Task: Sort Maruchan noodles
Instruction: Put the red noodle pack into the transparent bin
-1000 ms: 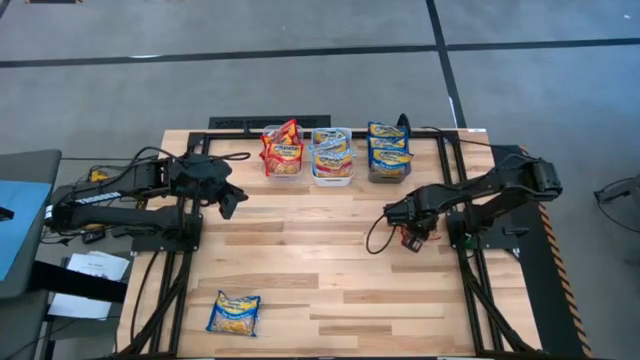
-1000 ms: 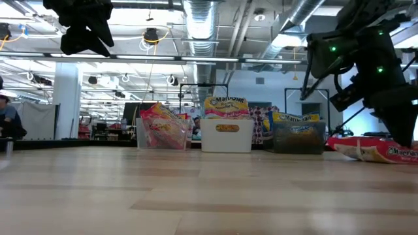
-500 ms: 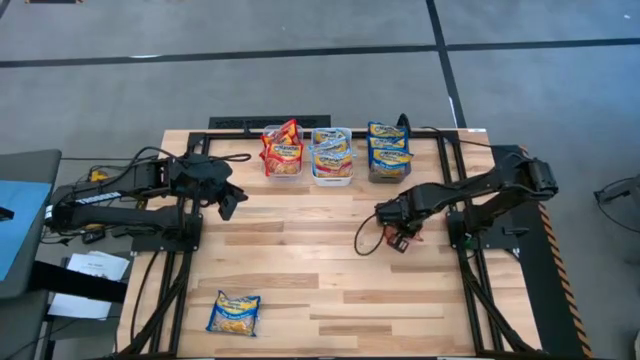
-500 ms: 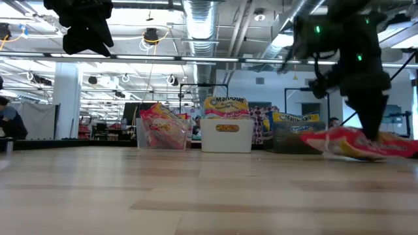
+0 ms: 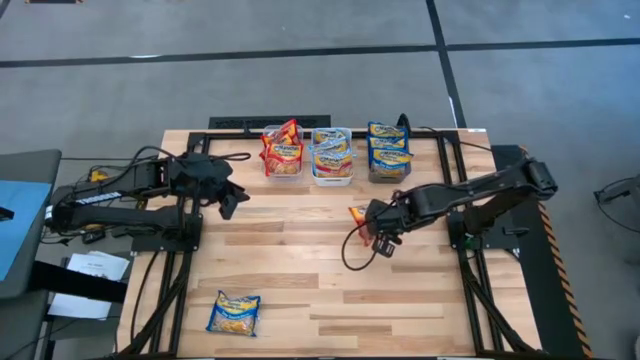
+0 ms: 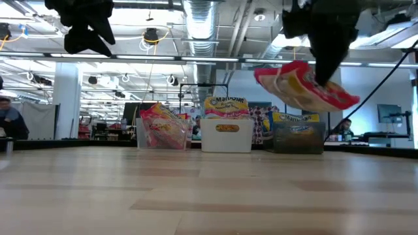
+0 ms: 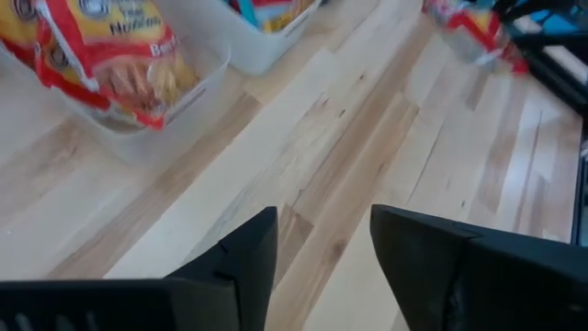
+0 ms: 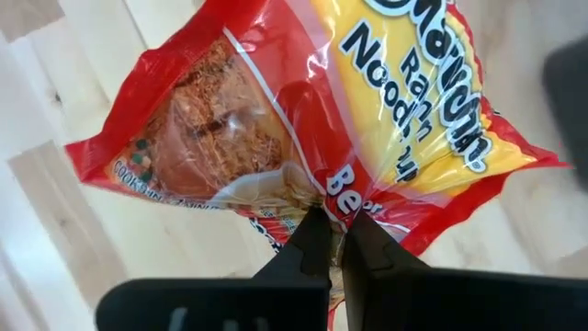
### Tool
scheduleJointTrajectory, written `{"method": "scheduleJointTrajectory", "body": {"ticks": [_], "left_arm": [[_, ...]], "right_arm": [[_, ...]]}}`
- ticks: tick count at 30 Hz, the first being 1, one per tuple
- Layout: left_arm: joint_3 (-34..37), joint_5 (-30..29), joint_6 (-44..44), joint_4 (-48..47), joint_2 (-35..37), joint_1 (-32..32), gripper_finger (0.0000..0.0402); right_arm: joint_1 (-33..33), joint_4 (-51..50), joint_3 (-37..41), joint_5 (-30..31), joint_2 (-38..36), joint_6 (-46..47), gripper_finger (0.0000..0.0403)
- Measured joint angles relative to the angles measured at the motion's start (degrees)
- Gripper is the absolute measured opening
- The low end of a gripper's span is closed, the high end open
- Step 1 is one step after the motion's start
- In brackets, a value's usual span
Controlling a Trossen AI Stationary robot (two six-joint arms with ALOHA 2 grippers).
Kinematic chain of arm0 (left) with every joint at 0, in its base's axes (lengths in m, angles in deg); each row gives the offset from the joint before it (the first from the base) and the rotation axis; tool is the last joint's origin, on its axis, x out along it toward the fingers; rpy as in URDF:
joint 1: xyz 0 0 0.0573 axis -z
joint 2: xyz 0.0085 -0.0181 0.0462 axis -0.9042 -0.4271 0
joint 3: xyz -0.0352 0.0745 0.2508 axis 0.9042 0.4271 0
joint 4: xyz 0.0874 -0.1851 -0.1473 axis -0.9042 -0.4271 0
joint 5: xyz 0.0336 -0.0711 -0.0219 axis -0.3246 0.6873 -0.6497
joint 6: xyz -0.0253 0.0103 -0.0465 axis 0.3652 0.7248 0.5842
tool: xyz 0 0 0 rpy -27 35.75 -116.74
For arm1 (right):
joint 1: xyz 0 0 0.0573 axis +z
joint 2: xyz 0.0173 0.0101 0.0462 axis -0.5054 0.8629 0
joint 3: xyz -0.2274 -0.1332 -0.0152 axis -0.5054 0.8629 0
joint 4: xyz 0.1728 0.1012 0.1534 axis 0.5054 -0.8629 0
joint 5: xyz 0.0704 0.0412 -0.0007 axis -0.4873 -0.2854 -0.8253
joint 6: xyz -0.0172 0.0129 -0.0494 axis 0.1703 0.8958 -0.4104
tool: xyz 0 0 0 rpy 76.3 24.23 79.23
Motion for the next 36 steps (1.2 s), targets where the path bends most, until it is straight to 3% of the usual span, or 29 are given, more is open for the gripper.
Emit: {"method": "scheduleJointTrajectory", "body": {"ticks": [7,16,23,36], "left_arm": [[-2.6,0.3,3.0,4.1,-0.3,-3.7,0.0192],[-3.5,8.6,13.9,5.6,-3.5,-5.0,0.0194],[-3.5,10.0,15.1,7.1,-9.1,-5.0,0.0194],[-3.4,13.4,14.6,16.4,-16.5,-5.0,0.0194]], "right_arm": [[0.6,-0.8,-7.9,3.0,7.5,-9.7,0.0013],[0.5,-4.5,-23.7,13.3,20.8,-26.4,0.0013],[0.5,-3.9,-33.4,21.3,27.4,-38.2,0.0013],[-0.7,4.6,-37.4,27.9,29.8,-53.1,0.0013]]}}
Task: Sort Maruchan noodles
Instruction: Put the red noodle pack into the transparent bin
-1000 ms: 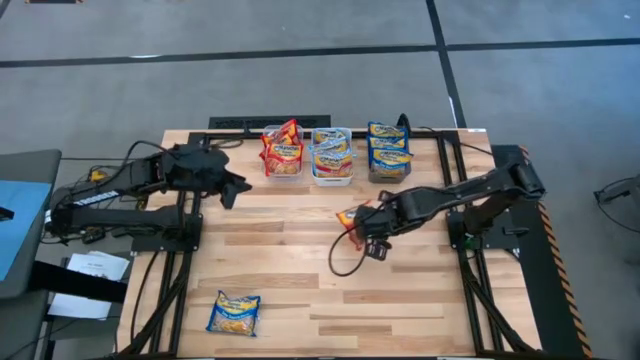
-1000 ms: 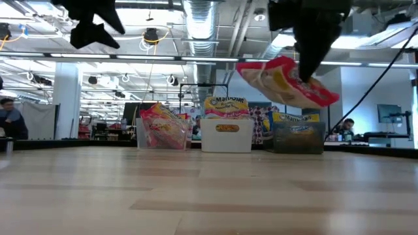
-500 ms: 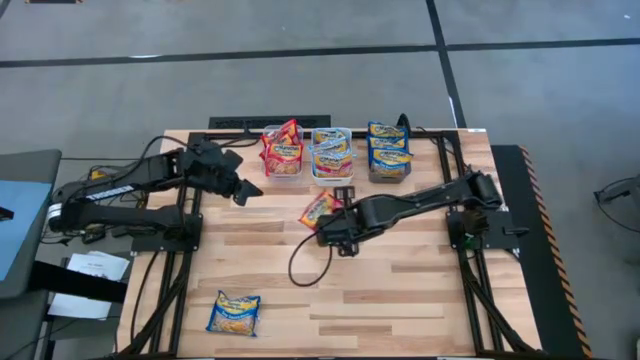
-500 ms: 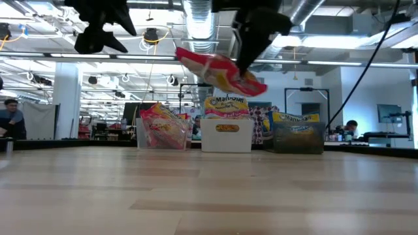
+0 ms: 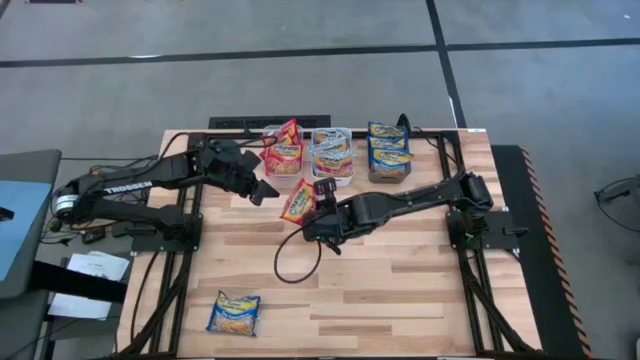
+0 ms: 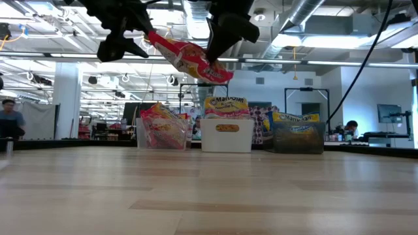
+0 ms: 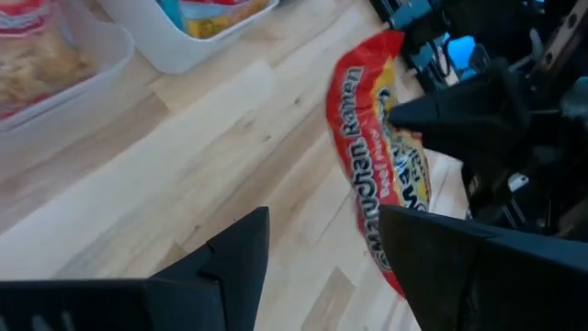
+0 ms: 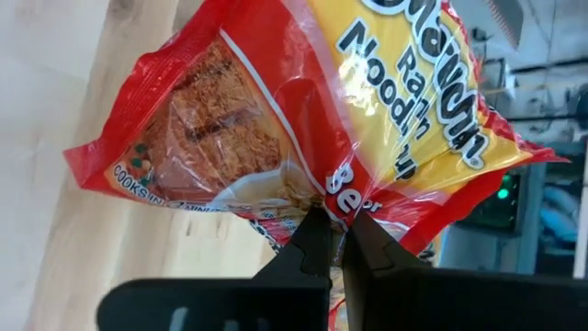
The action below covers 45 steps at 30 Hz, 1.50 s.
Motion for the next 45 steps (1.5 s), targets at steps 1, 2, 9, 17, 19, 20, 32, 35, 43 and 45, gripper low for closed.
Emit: {"method": "scheduleJointTrajectory", "body": {"ticks": [1,2,9,17,19,20,32,35,43,45], "left_arm": [[0.0,0.4,0.1,1.0,-0.6,0.0,0.0194],[0.0,0.7,0.3,2.2,-1.1,0.0,0.0194],[0.0,3.8,1.6,7.7,-4.5,0.0,0.0194],[0.0,5.7,2.8,11.0,-7.2,0.0,0.0194],[0.0,5.8,2.8,10.8,-7.2,0.0,0.0194],[0.0,5.7,2.8,10.8,-7.2,0.0,0.0194],[0.0,10.1,2.7,13.6,-8.3,-0.1,0.0193],[0.0,10.1,0.9,13.6,-8.3,0.0,0.0187],[0.0,9.5,-2.6,13.3,-8.4,-0.1,0.0117],[0.1,9.5,-3.8,13.3,-8.4,-0.1,0.0100]], "right_arm": [[0.0,0.4,0.0,0.1,0.0,-1.3,0.0013],[0.0,1.0,0.0,0.1,0.0,-2.4,0.0013],[-0.4,2.2,0.0,0.9,0.0,-3.8,0.0012],[-0.4,3.3,0.0,3.5,0.0,-4.6,0.0012],[-0.4,3.9,0.0,3.9,0.0,-4.6,0.0012],[-0.4,3.8,0.0,3.9,0.0,-4.6,0.0012],[-0.4,9.3,0.0,3.9,-0.1,-5.0,0.0012],[-0.6,9.3,0.0,3.8,-0.1,-5.1,0.0012],[-0.8,8.8,0.0,3.8,-0.2,-5.1,0.0026],[-0.7,8.8,0.0,3.8,-0.2,-5.0,0.0031]]}}
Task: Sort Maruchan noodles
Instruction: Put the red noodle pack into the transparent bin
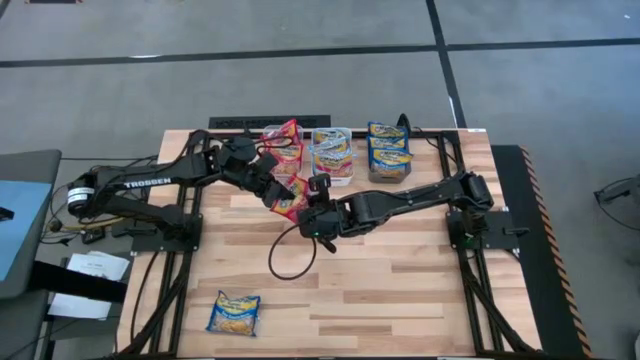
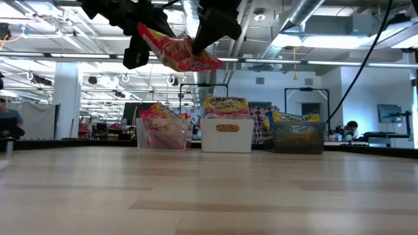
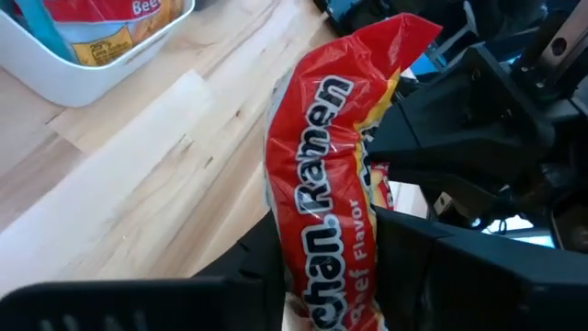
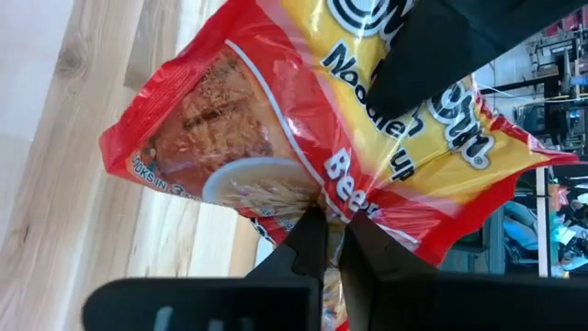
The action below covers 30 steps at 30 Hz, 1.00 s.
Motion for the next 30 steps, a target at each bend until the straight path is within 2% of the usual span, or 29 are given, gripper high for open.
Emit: {"method": "scheduleJointTrajectory", "body": {"ticks": [2,15,22,30], "left_arm": [[0.0,0.0,-0.8,0.0,0.0,0.0,0.0092],[0.0,0.7,-4.7,-1.2,0.0,0.1,0.0096],[0.0,0.2,-5.5,-1.9,0.0,0.1,0.0095],[0.0,-3.4,-11.9,-3.5,0.1,0.0,0.0095]], "right_arm": [[0.1,0.0,0.0,0.0,0.0,0.0,0.0038],[0.2,-1.3,0.0,-0.1,0.0,2.3,0.0100],[0.4,-2.7,0.0,-4.2,-0.5,6.0,0.0150],[1.7,-8.0,0.0,-4.1,-0.5,7.1,0.0192]]}}
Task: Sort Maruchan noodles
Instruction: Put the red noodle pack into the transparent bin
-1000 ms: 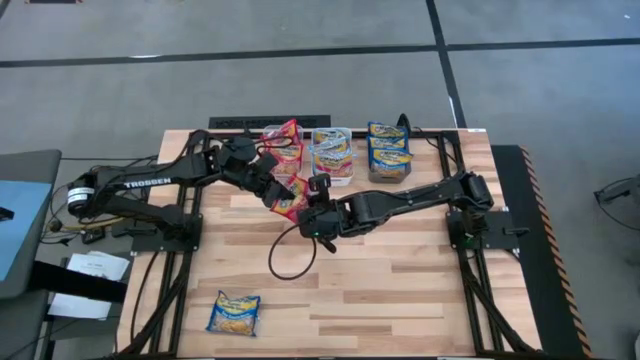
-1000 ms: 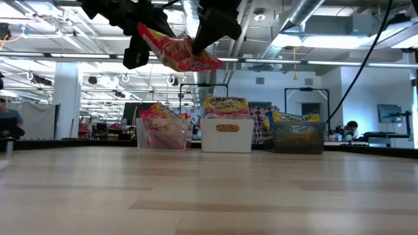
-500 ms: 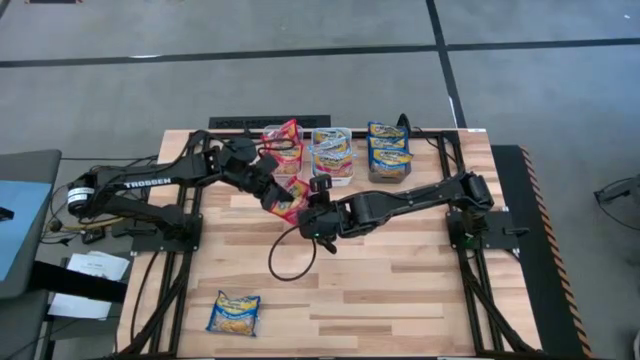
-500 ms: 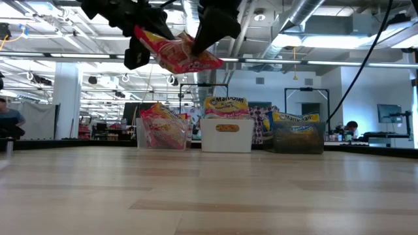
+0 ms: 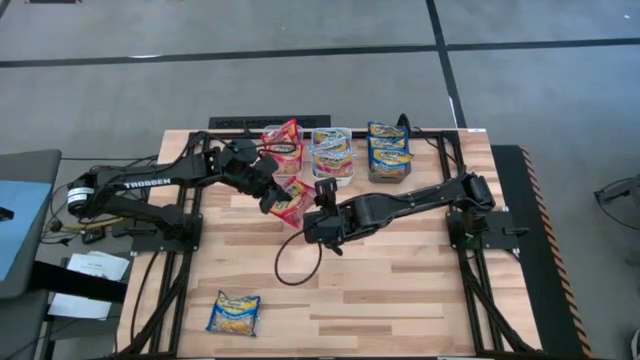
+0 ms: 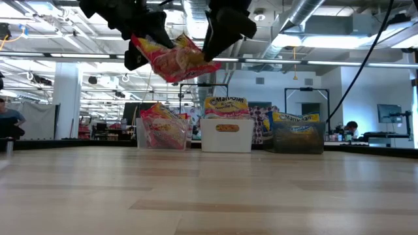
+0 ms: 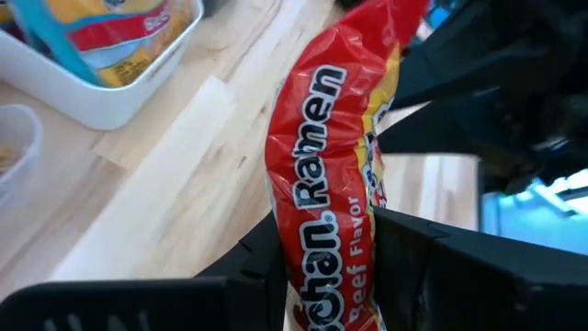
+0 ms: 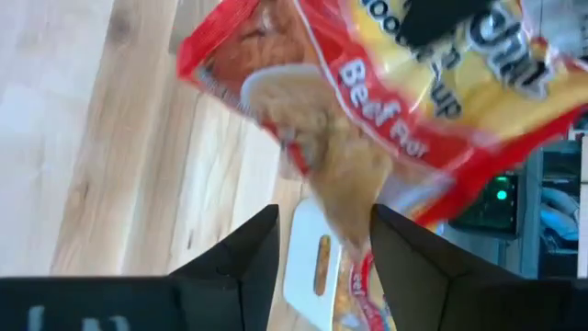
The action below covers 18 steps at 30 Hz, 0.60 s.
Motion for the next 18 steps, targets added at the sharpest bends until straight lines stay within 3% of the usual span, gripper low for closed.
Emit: {"method": "scheduleJointTrajectory", "body": {"ticks": [7,12,18], "left_arm": [[0.0,-7.6,-8.8,-4.3,0.4,-1.2,0.0094],[-0.3,-16.4,-22.7,-4.7,1.2,-2.5,0.0094],[-5.7,-26.9,-39.5,-7.8,1.2,-3.8,0.0105]], "right_arm": [[0.7,-8.7,0.1,0.9,-1.9,10.5,0.0191],[0.5,-14.6,0.0,1.0,-3.5,20.0,0.0188],[0.1,-17.5,0.0,1.0,-3.8,24.9,0.0187]]}}
